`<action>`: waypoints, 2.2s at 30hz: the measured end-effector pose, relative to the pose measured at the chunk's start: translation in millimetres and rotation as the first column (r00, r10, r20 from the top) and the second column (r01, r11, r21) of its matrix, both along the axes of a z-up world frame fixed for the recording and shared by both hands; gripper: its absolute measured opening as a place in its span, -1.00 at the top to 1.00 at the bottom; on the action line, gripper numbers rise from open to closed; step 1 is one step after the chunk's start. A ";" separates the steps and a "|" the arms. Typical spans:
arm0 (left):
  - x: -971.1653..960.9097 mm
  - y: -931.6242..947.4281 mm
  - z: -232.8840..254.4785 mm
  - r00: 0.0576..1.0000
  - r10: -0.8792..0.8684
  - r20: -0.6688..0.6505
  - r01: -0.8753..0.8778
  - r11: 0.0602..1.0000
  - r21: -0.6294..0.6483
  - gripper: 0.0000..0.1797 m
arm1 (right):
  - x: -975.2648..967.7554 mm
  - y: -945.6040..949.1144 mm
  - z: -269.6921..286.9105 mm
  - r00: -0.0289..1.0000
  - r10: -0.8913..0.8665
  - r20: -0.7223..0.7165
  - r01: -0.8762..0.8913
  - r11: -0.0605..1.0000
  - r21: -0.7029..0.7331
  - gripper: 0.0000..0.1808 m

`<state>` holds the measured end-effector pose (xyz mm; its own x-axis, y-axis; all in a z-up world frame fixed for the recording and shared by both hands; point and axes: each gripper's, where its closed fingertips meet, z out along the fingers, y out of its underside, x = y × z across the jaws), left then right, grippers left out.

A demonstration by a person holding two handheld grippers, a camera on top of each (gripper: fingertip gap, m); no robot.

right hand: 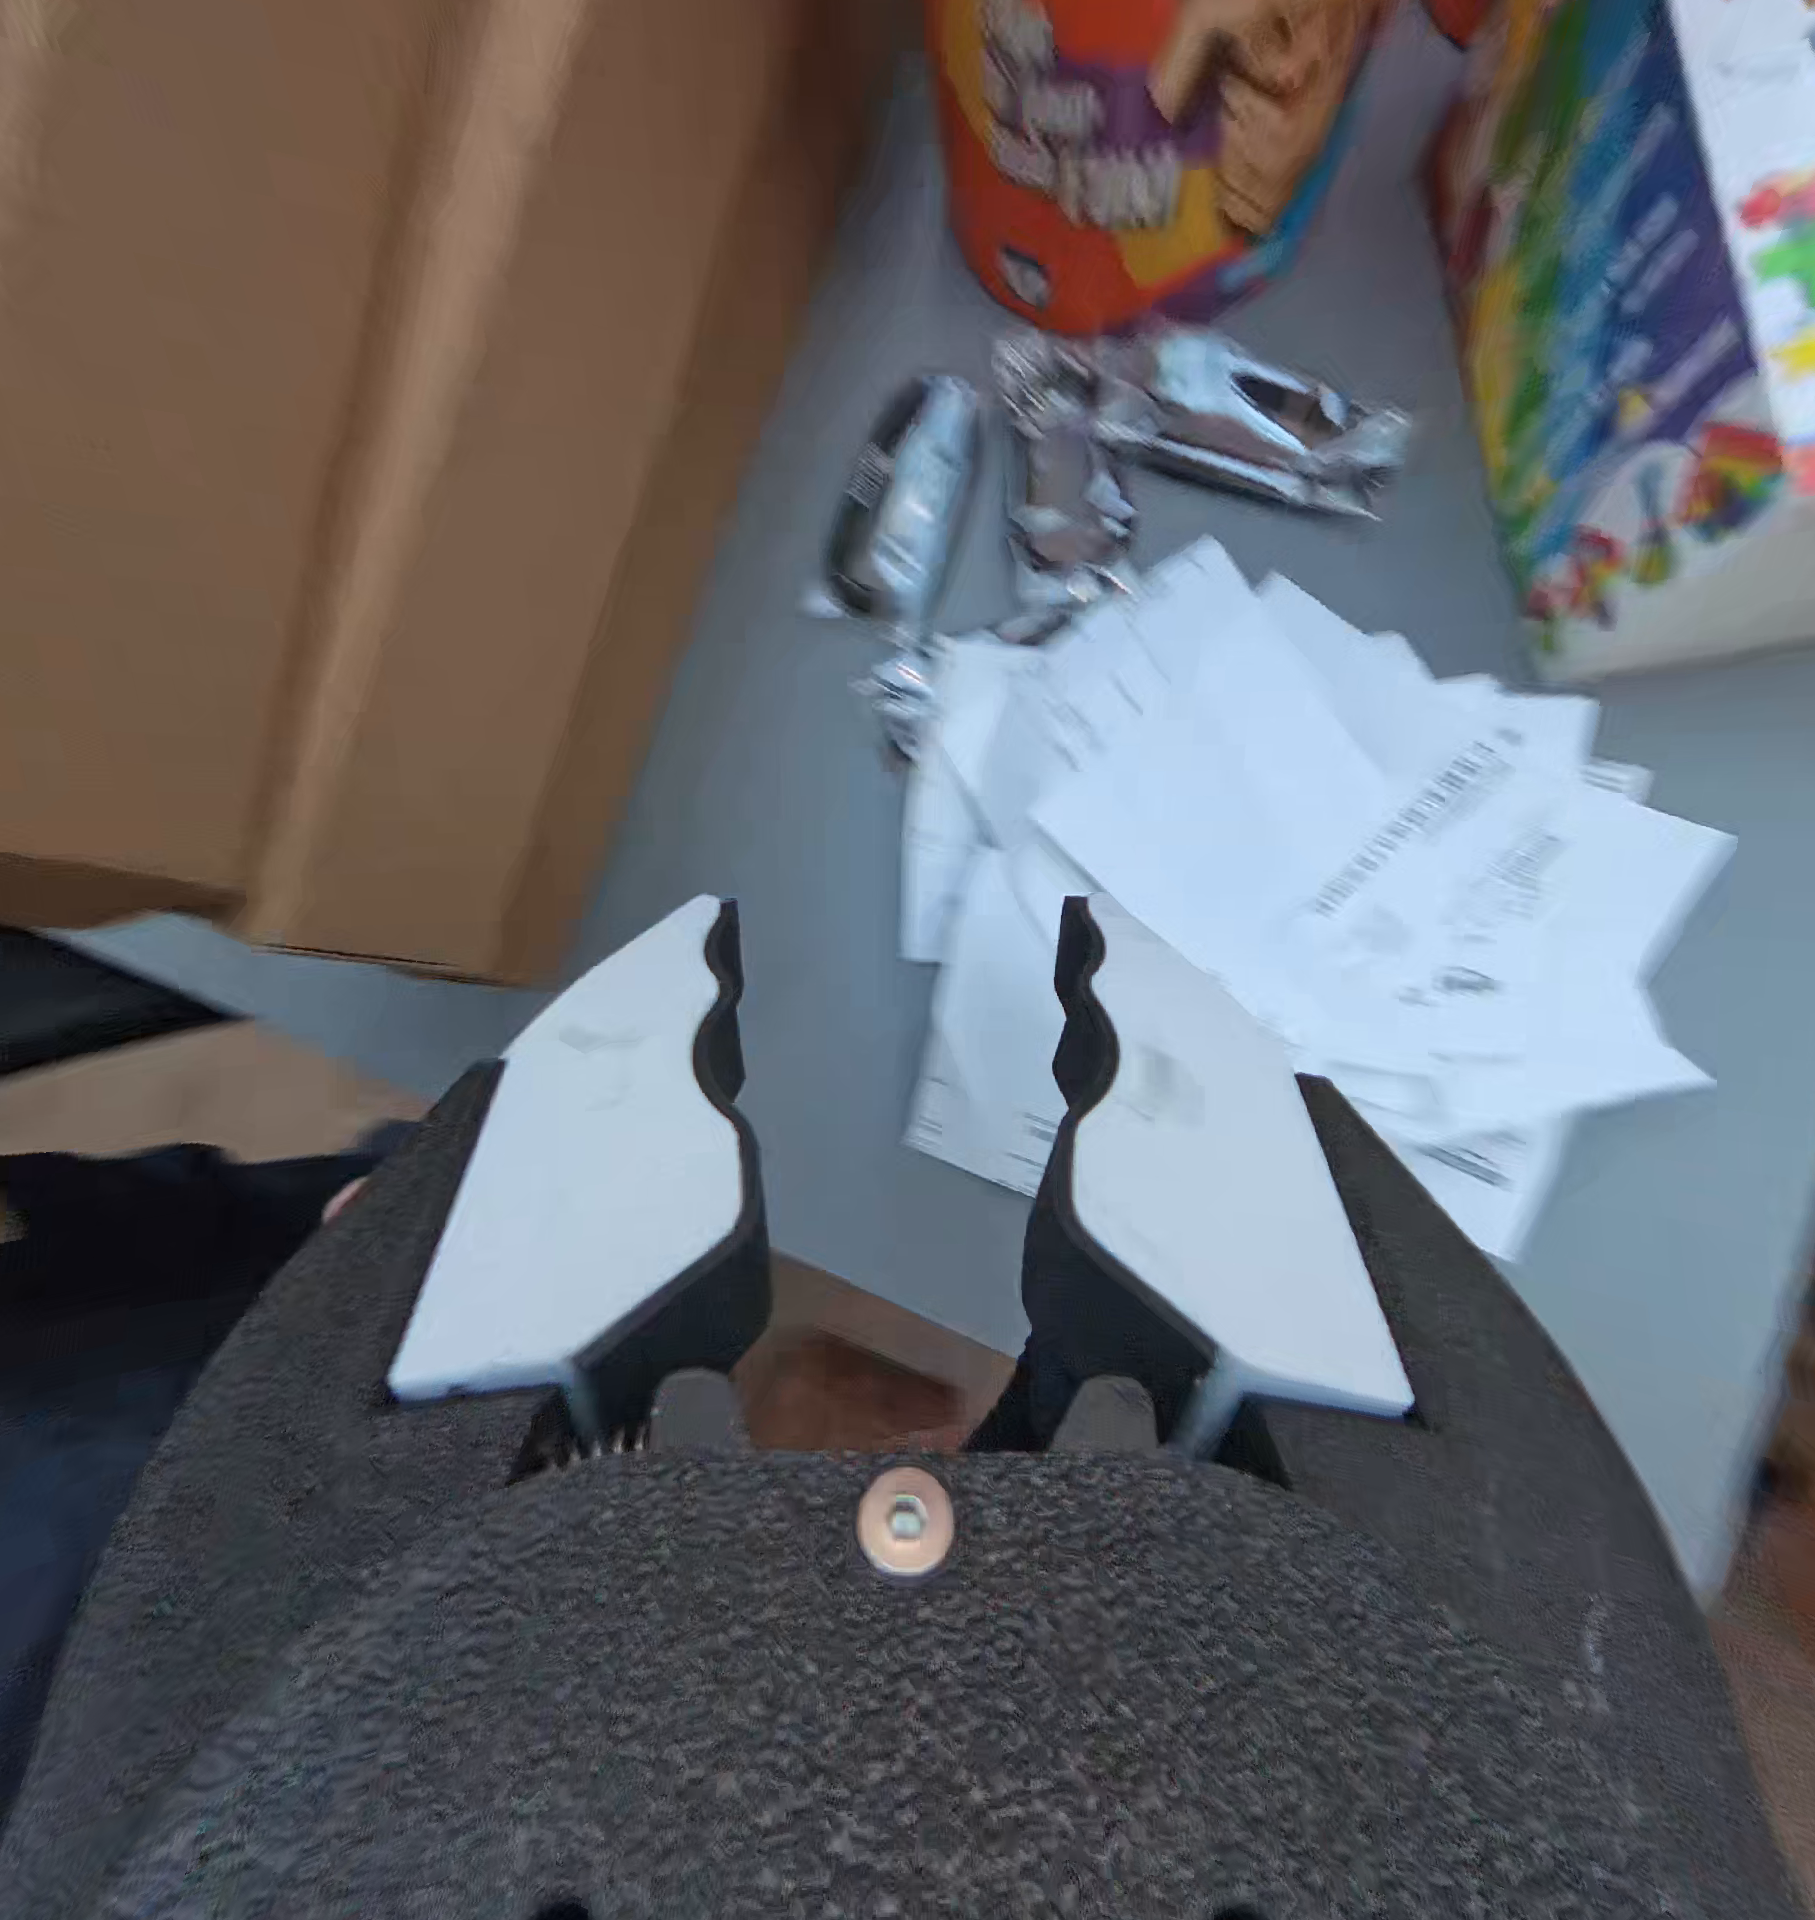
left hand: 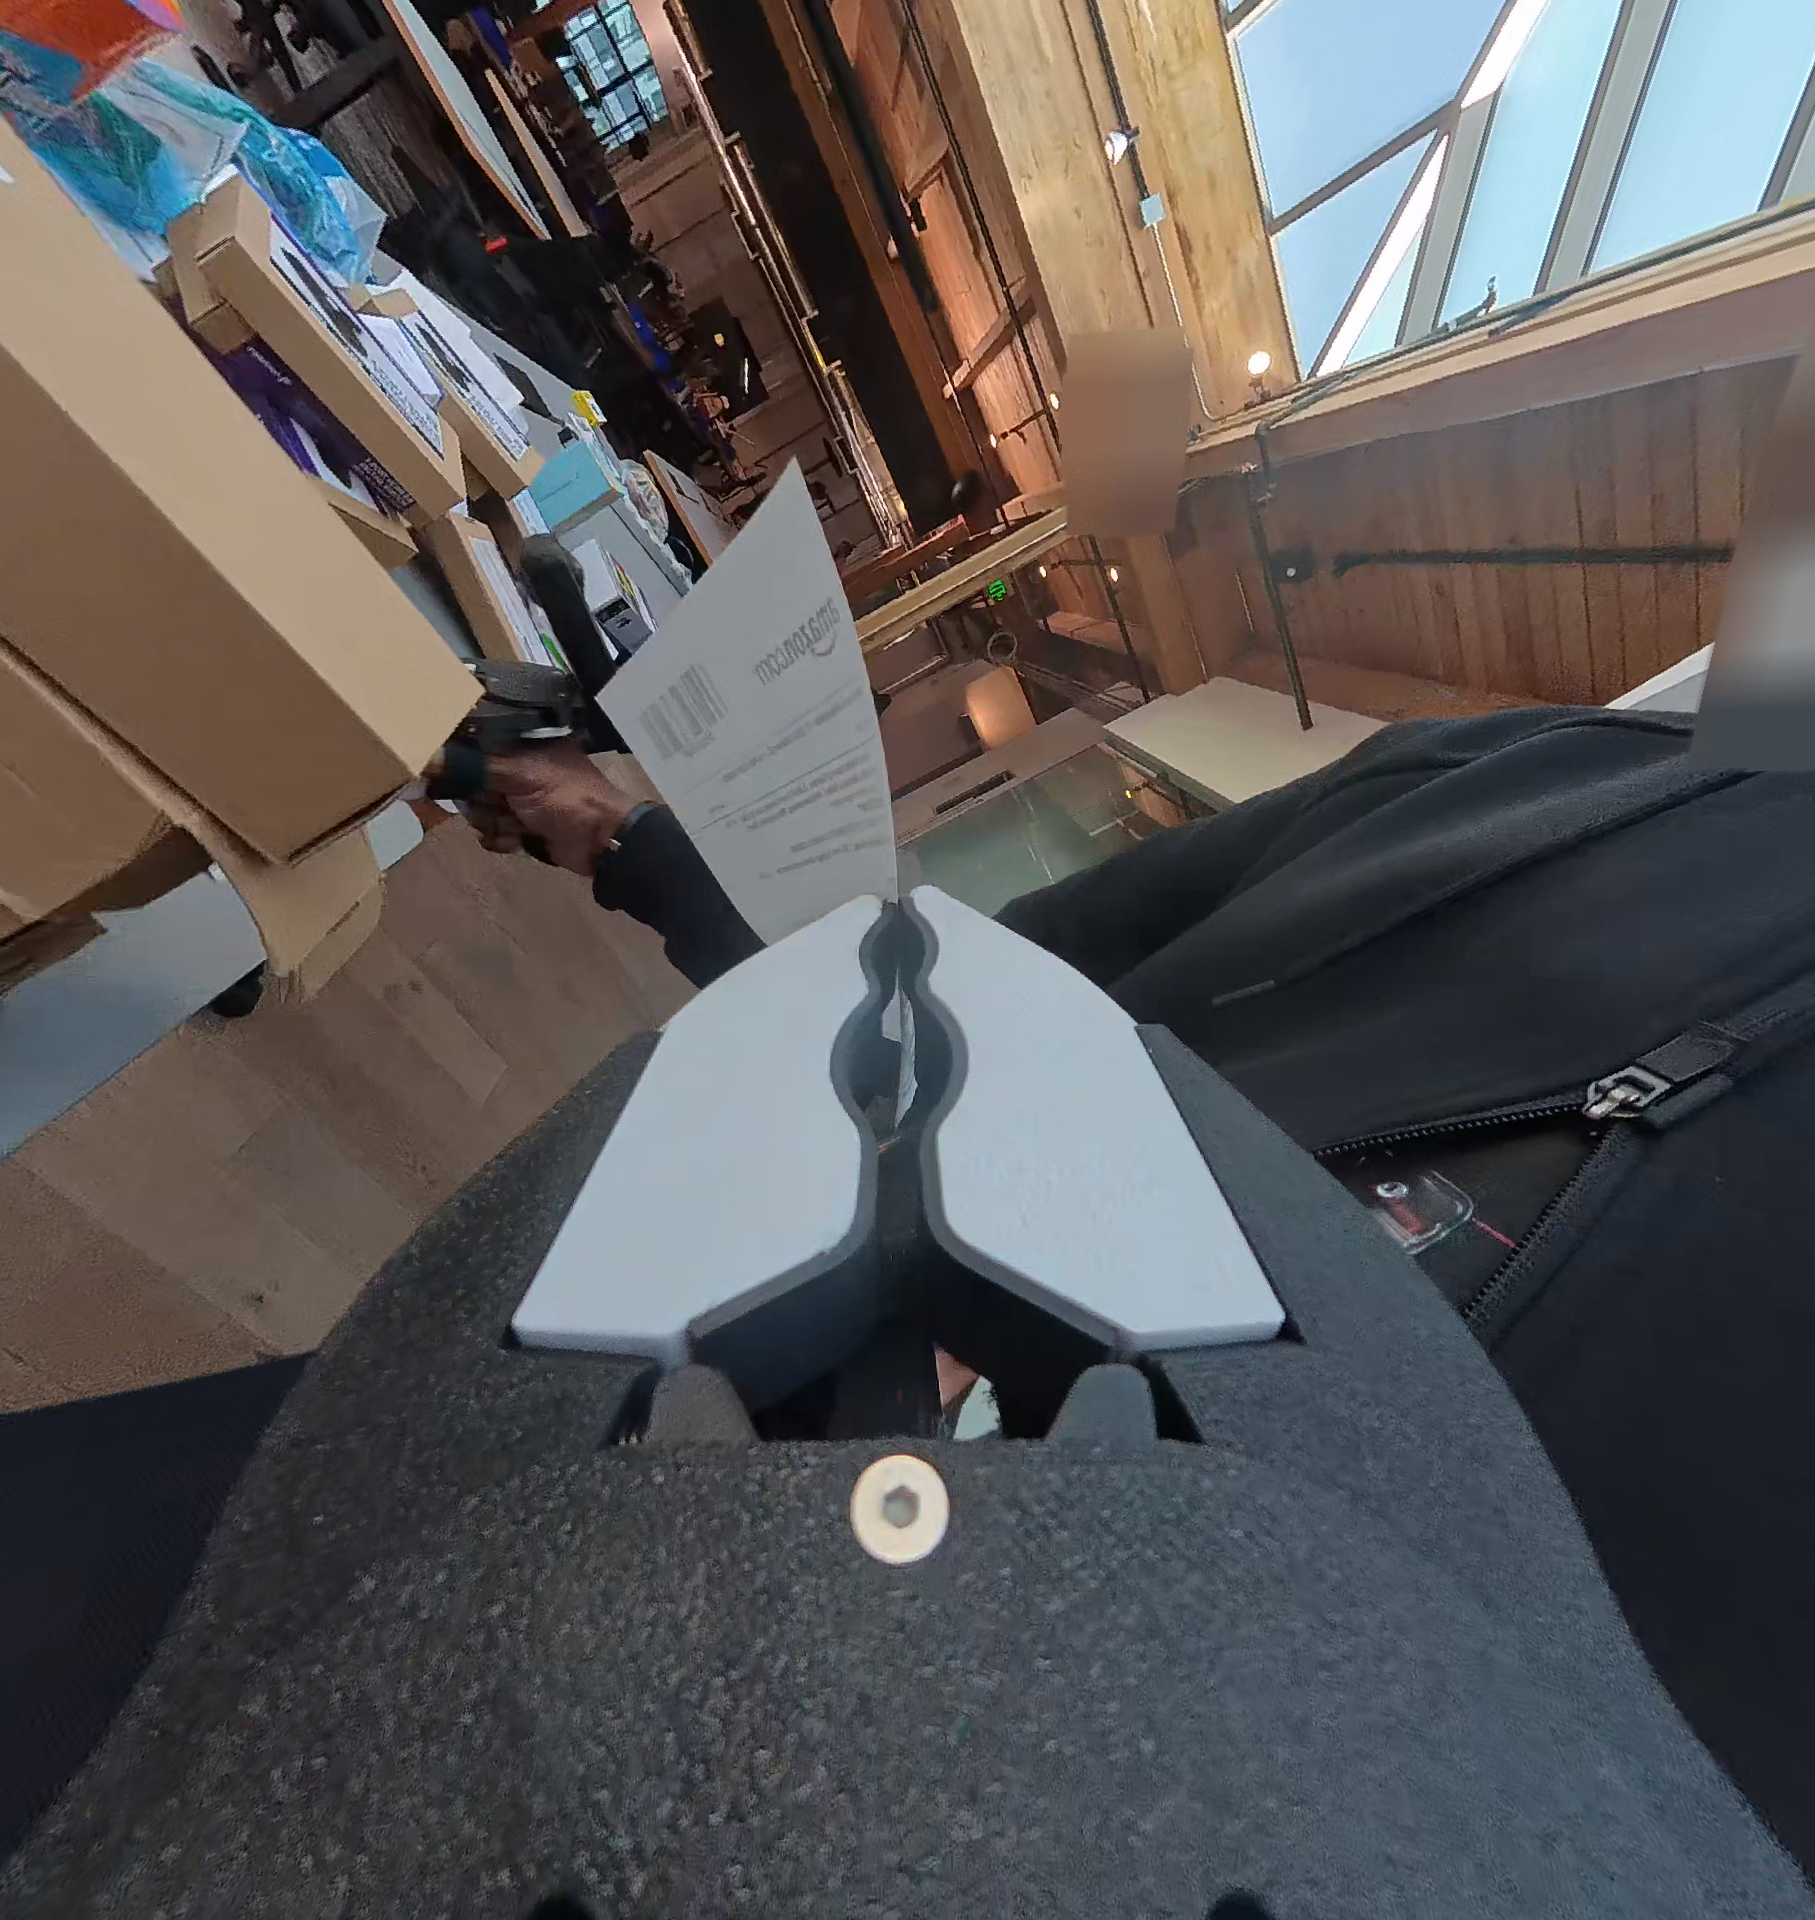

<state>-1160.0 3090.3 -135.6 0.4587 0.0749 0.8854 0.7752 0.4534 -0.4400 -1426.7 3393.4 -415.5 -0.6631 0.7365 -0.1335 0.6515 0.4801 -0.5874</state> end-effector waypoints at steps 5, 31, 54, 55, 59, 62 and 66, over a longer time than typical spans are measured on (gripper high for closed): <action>-46.7 37.6 38.2 0.985 -0.106 -0.132 0.112 0.993 0.038 1.00 | 48.0 -79.8 202.9 0.920 0.390 0.039 -0.143 0.427 -0.893 0.46; -136.5 81.7 -4.9 0.998 0.047 -0.034 -0.054 0.970 -0.238 0.16 | 19.5 -95.0 243.4 0.963 0.205 0.177 0.125 0.242 -0.962 1.00; -35.4 23.6 -5.2 0.990 0.133 -0.039 -0.137 0.981 -0.134 0.19 | -76.4 3.8 67.5 0.804 -0.437 0.403 0.594 0.568 -0.570 0.31; -29.0 18.9 0.0 0.989 0.139 -0.058 -0.144 0.983 -0.114 0.19 | -72.4 -8.8 102.5 0.835 -0.413 0.363 0.547 0.558 -0.623 0.31; -2.0 -8.9 26.3 0.973 0.183 -0.143 -0.188 0.982 -0.025 0.21 | -28.2 -104.2 252.6 0.953 -0.260 0.157 0.281 0.555 -0.783 0.33; 28.4 -39.6 48.3 0.949 0.237 -0.209 -0.235 0.971 0.037 0.23 | 36.8 -215.6 347.7 0.997 -0.074 0.026 0.059 0.487 -0.871 0.39; 87.9 -109.0 72.0 0.886 0.380 -0.265 -0.343 0.923 0.175 0.26 | 180.4 -390.2 402.8 0.969 0.247 0.024 -0.056 0.313 -0.948 0.43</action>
<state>-1072.1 2981.3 -63.6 0.6563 0.1869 0.7310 0.3942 0.7412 -0.5434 -1246.3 3003.3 -12.7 -0.6515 -0.0556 -0.7566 0.7461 -0.2276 -0.6258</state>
